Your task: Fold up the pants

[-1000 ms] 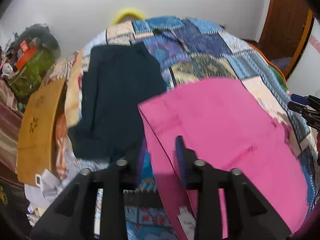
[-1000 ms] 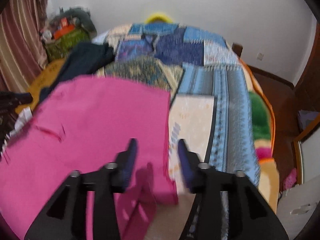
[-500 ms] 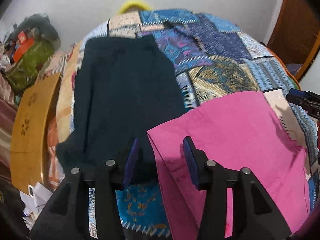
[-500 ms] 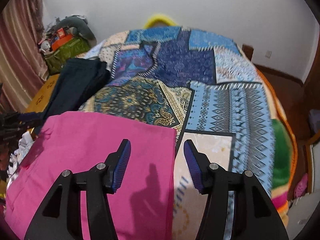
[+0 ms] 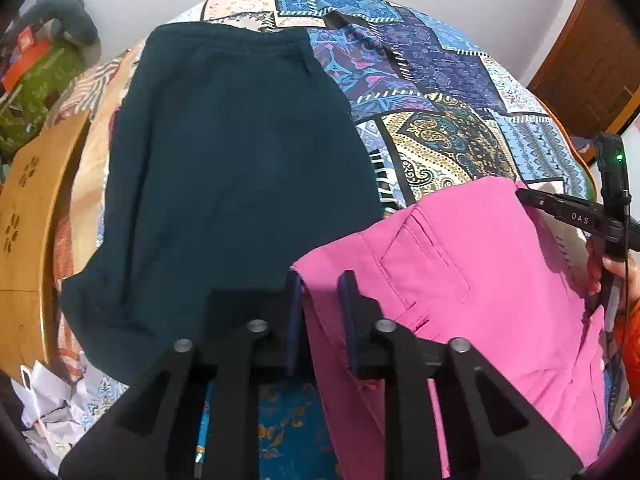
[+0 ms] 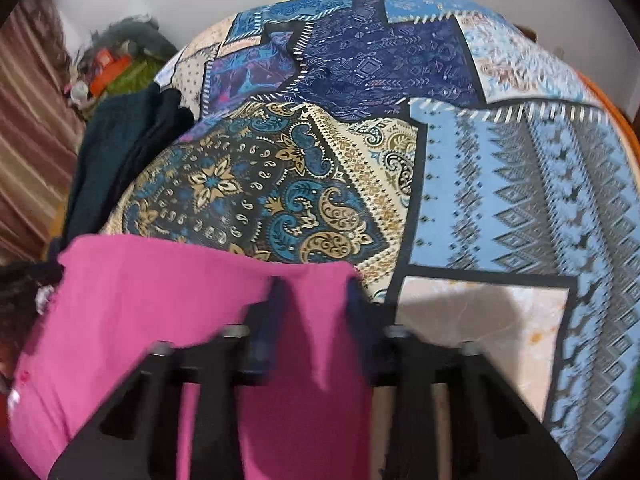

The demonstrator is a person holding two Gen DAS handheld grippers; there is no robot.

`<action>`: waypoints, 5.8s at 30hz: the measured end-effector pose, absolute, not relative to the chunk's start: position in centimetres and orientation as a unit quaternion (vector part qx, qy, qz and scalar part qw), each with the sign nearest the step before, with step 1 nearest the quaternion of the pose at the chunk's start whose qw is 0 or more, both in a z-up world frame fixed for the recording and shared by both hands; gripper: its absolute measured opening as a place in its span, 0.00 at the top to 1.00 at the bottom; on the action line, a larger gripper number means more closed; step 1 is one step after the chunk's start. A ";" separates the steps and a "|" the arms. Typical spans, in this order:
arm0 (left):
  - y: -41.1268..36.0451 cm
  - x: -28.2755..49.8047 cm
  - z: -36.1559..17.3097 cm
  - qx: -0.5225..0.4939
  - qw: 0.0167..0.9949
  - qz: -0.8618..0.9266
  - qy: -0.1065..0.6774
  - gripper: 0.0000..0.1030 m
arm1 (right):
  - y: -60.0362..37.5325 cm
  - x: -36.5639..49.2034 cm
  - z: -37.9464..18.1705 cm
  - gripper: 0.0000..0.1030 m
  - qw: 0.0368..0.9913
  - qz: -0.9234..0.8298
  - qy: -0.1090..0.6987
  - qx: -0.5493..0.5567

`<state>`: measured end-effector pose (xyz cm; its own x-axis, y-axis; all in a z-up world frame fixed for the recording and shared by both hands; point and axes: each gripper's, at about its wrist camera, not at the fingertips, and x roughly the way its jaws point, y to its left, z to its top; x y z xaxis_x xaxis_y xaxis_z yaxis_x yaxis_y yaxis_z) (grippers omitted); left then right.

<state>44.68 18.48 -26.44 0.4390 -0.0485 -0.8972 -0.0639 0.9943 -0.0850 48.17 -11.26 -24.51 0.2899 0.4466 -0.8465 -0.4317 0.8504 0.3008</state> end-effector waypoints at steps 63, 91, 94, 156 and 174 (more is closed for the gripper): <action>9.7 16.2 -18.5 0.027 0.885 0.001 0.464 0.91 | -23.5 19.2 -15.9 0.96 0.851 0.271 0.448 -0.032; -0.9 20.9 -19.5 0.164 0.876 -0.074 0.446 0.17 | -11.2 20.0 -16.1 0.82 0.812 0.376 0.421 -0.150; -1.5 21.1 -19.8 0.174 0.878 -0.080 0.439 0.37 | -11.1 20.0 -16.2 0.89 0.812 0.376 0.424 -0.137; 6.3 17.9 -20.1 -0.001 0.878 -0.022 0.478 0.25 | -14.7 17.7 -17.5 0.56 0.805 0.362 0.467 0.046; 8.9 15.3 -20.1 -0.017 0.880 -0.019 0.475 0.21 | -22.8 16.9 -19.3 0.56 0.838 0.240 0.491 -0.009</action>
<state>15.25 8.92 -20.07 0.5490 -0.0496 -0.8344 0.0178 0.9987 -0.0476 16.91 -22.76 -19.35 0.4031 0.3933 -0.8263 -0.4111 0.8845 0.2205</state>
